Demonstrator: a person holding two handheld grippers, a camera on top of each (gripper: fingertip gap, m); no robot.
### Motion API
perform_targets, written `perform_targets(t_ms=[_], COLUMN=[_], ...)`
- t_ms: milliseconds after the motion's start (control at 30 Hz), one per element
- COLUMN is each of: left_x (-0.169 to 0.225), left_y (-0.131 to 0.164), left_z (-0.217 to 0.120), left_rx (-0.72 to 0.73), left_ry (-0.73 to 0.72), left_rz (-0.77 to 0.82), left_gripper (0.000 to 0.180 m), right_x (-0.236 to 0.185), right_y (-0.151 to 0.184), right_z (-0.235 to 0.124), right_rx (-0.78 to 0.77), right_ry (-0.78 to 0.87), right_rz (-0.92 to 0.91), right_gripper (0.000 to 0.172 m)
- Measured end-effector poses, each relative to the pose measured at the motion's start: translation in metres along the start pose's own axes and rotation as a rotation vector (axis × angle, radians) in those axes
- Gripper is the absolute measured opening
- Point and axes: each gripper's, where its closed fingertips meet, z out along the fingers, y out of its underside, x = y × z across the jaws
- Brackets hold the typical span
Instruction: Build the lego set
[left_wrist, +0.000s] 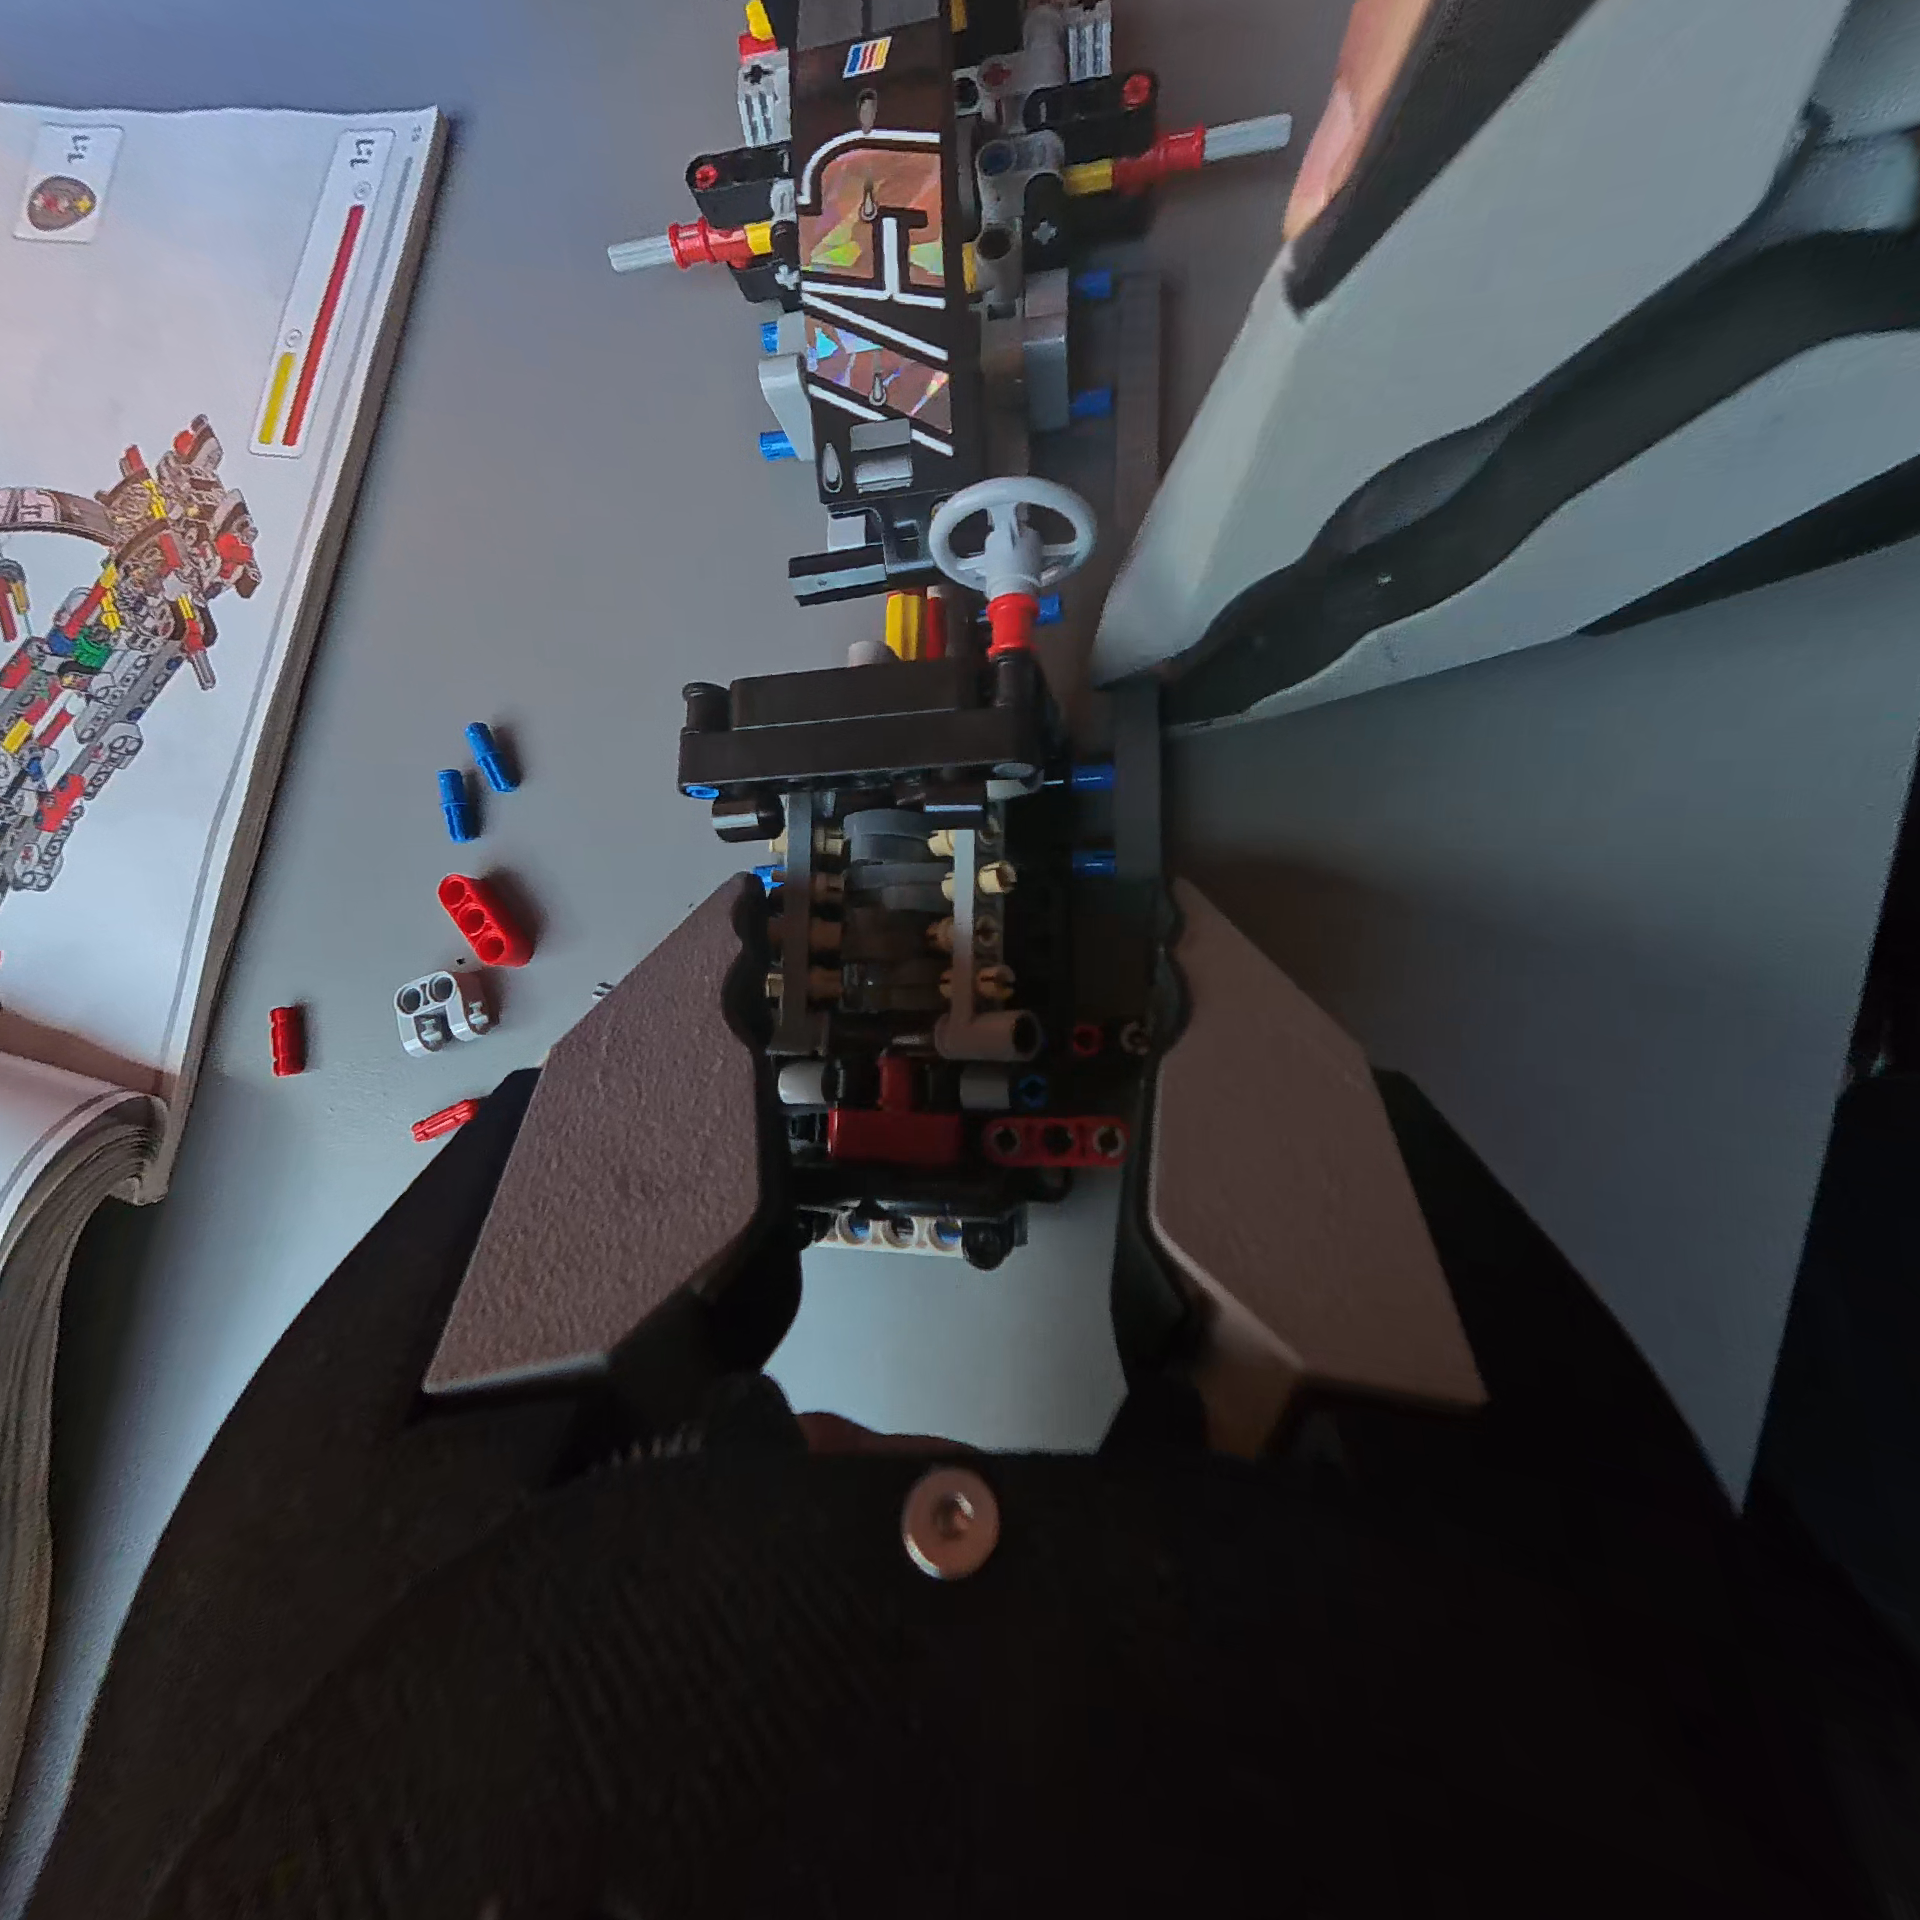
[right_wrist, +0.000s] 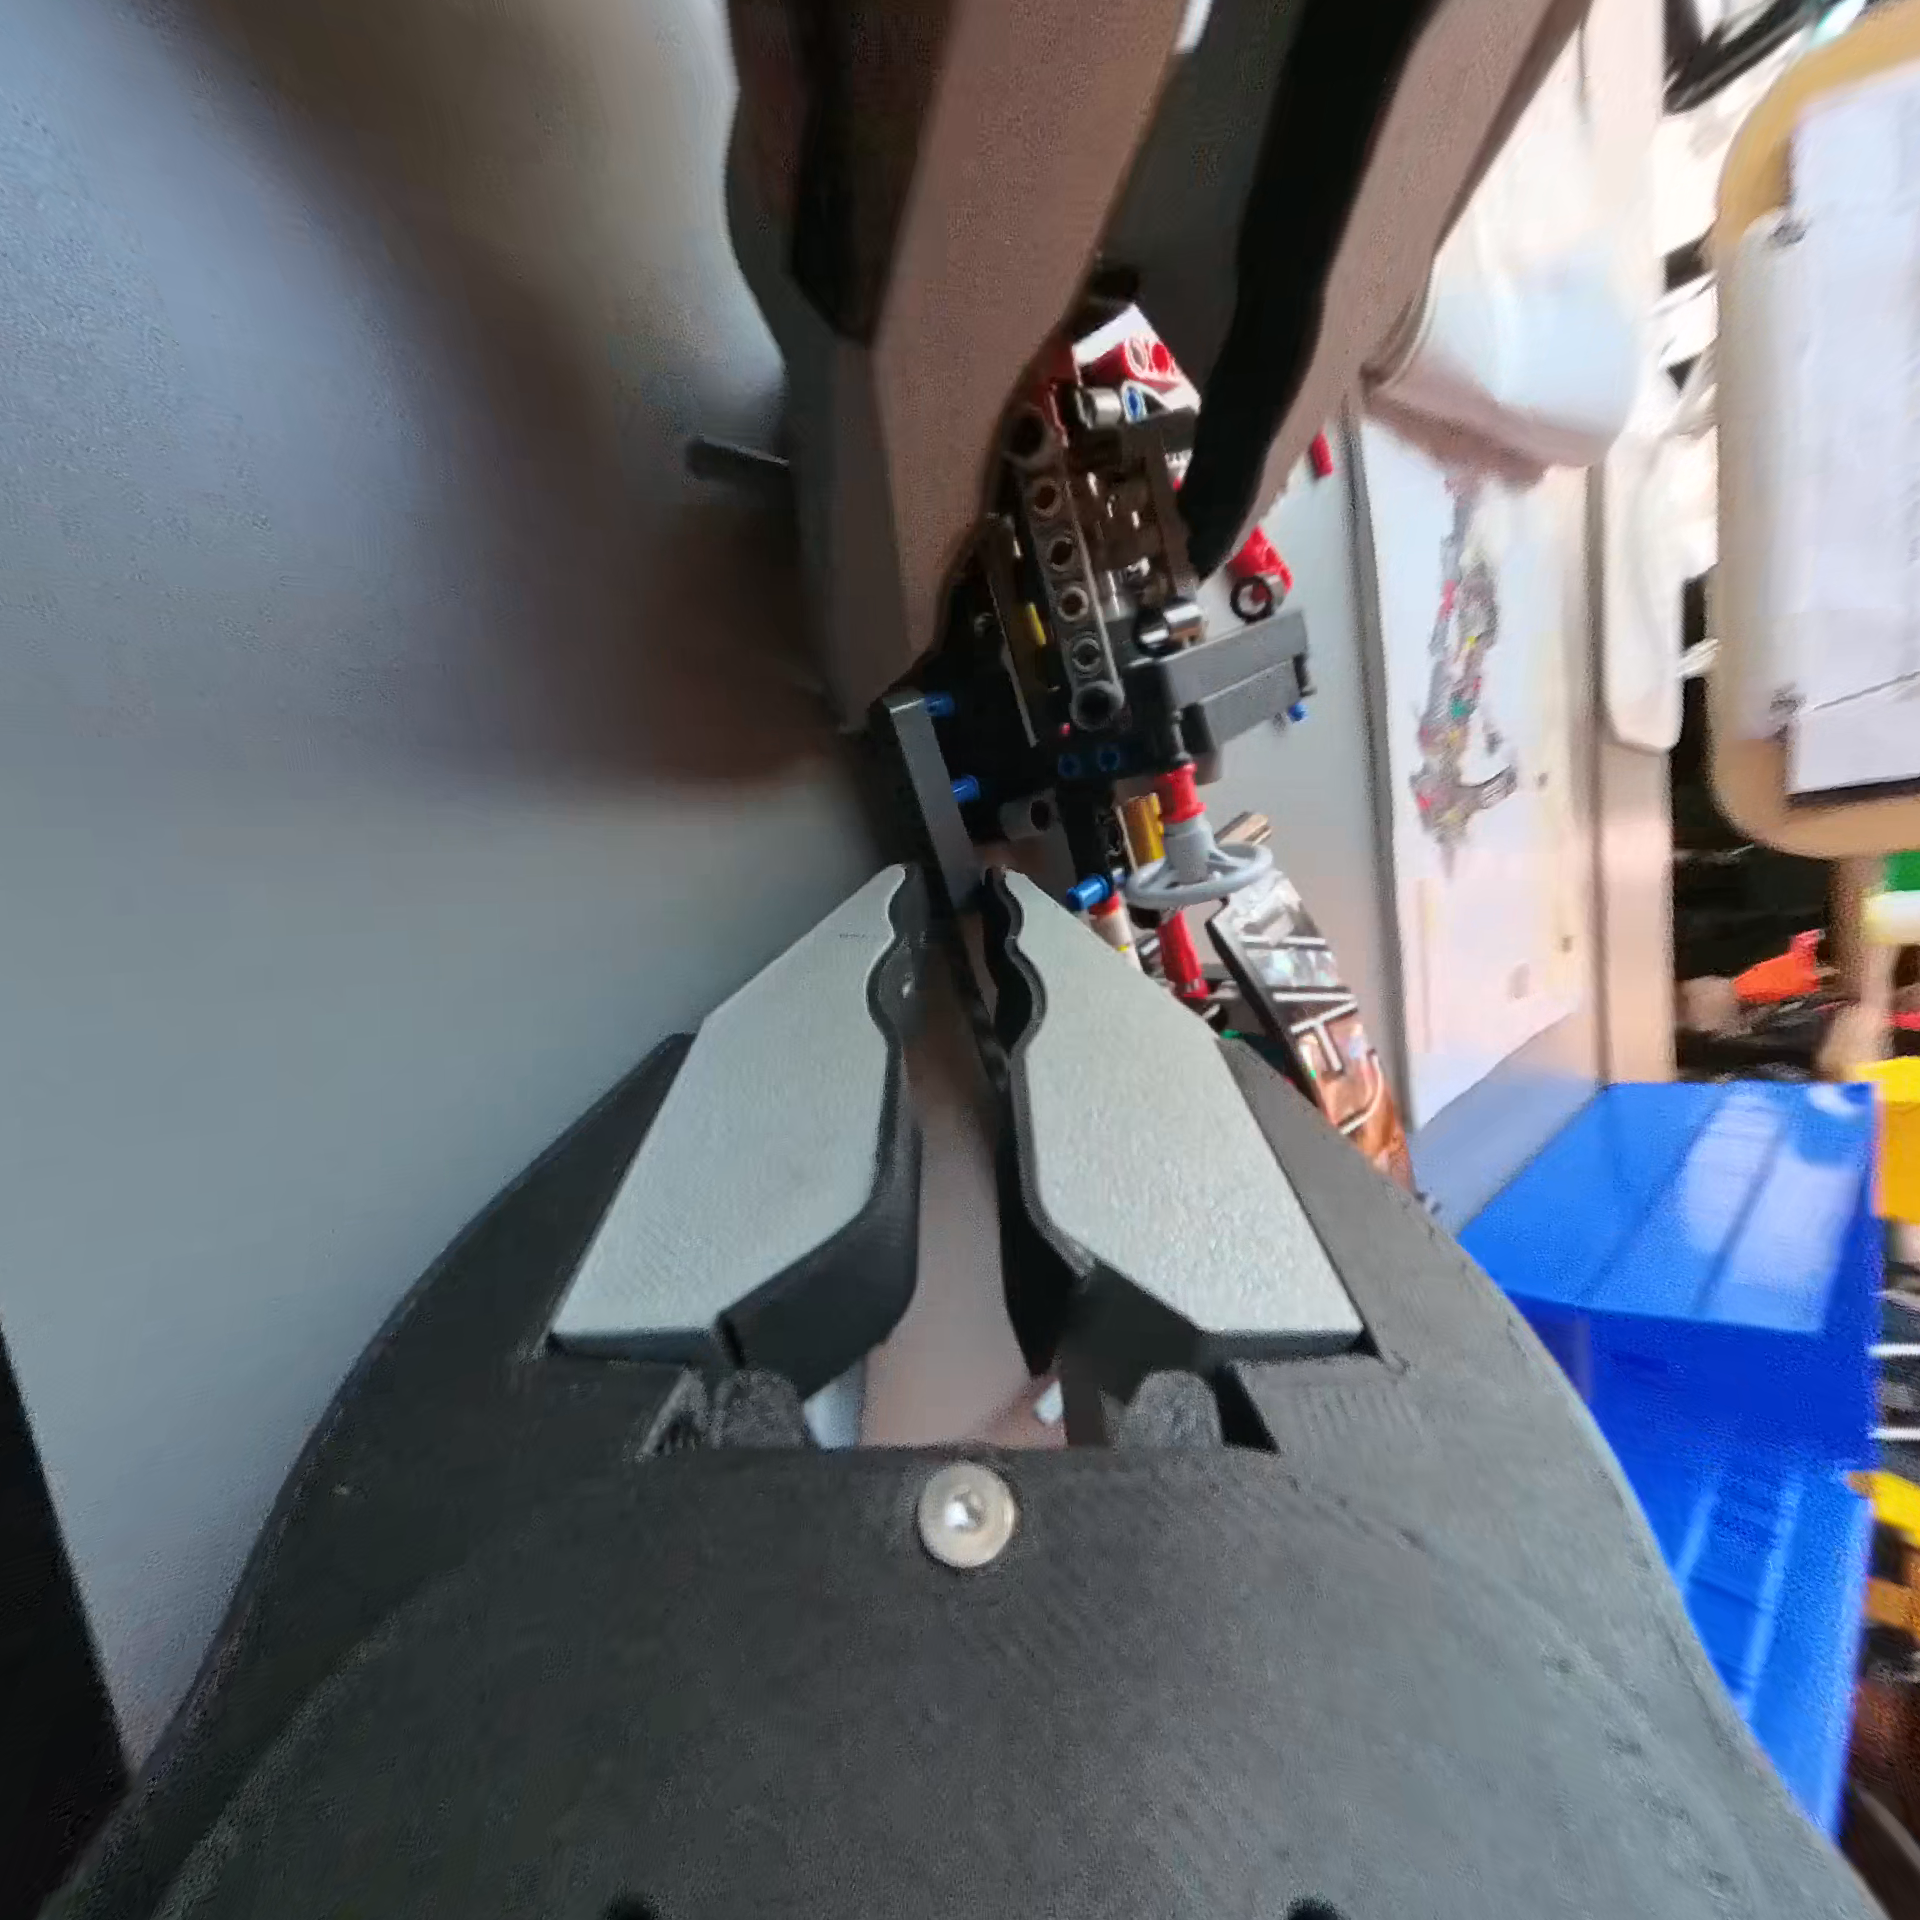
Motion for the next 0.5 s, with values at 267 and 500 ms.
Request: perform_targets(t_ms=[267, 500], left_x=[0.0008, -0.0009], left_y=[-0.0030, -0.0029], left_z=[0.0000, 0.0008], left_rx=[0.024, 0.054], left_ry=[-0.037, -0.008], left_rz=[0.009, -0.049], left_gripper=[0.068, 0.069], right_x=[-0.0024, 0.0005], right_y=[-0.0018, -0.0051], right_z=[0.0008, 0.0036], right_rx=[0.052, 0.140], right_ry=[-0.135, 0.034], right_rz=[0.189, -0.031], right_gripper=[0.009, 0.007])
